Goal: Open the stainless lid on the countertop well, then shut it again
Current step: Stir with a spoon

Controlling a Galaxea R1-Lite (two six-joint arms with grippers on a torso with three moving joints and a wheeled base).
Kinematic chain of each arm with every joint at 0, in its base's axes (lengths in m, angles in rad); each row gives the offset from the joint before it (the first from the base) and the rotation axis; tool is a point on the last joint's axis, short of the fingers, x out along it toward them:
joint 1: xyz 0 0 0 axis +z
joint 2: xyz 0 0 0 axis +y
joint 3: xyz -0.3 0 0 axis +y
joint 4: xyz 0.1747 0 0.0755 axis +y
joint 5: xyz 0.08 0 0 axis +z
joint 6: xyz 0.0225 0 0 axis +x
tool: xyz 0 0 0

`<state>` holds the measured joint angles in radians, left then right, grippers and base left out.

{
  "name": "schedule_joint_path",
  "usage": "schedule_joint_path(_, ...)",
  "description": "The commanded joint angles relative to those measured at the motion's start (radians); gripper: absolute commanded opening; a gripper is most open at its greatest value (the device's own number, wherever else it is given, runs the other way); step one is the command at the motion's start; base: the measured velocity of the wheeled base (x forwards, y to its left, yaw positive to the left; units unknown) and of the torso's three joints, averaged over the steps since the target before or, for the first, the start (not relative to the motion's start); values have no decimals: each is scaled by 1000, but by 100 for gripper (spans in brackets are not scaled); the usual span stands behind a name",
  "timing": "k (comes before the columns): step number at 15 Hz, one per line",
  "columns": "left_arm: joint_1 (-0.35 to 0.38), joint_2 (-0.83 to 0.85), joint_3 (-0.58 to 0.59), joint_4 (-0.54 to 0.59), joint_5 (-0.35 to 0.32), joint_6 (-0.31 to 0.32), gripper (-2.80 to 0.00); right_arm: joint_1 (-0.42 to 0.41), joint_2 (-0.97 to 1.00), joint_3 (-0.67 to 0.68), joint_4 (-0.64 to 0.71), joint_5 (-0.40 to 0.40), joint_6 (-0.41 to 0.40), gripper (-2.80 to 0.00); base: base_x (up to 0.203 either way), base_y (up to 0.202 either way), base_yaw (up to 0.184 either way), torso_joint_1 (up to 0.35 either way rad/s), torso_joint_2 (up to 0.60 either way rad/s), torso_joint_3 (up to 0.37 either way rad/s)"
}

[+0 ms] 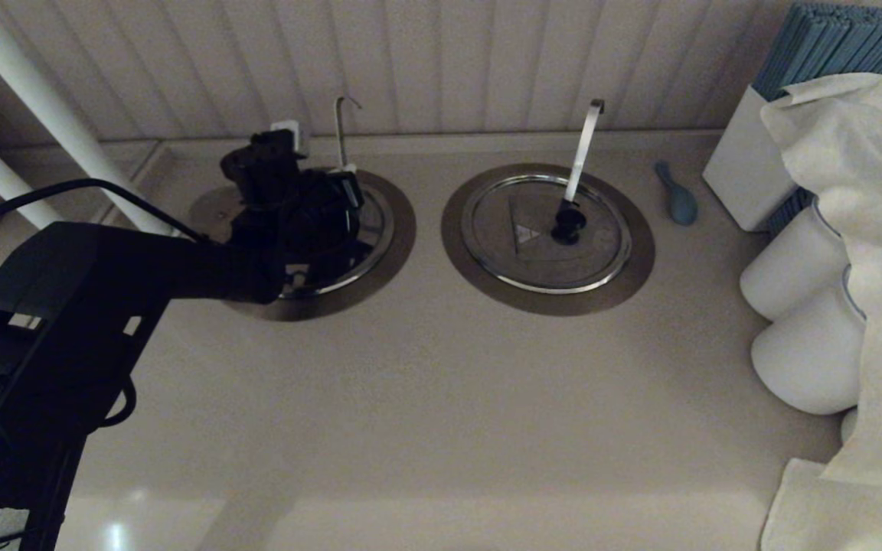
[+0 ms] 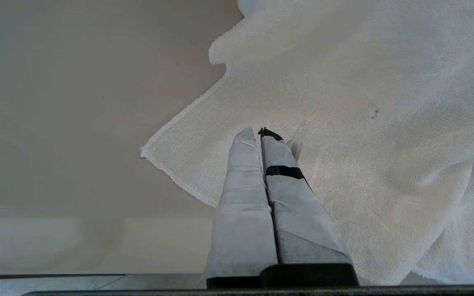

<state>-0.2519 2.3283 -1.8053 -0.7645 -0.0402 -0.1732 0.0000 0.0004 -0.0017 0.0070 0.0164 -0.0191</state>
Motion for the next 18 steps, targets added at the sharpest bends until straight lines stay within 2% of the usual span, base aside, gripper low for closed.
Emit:
schedule_joint_path(1,0,-17,3,-6,1,-5,-280,0,0,0,1,0,-1,-280,0,0,0,0,0,0)
schedule_joint_path(5,7,-86,68,-2,-4,-22,-280,1,0,0,1,0,-1,-280,0,0,0,0,0,0)
schedule_joint_path(9,40,-150,132,11,-26,1,-280,2,0,0,1,0,-1,-280,0,0,0,0,0,0)
schedule_joint_path(13,91,-258,198,67,-123,14,-280,0,0,0,1,0,-1,-280,0,0,0,0,0,0)
schedule_joint_path(18,91,-291,203,114,-150,-34,-280,0,0,0,1,0,-1,-280,0,0,0,0,0,0)
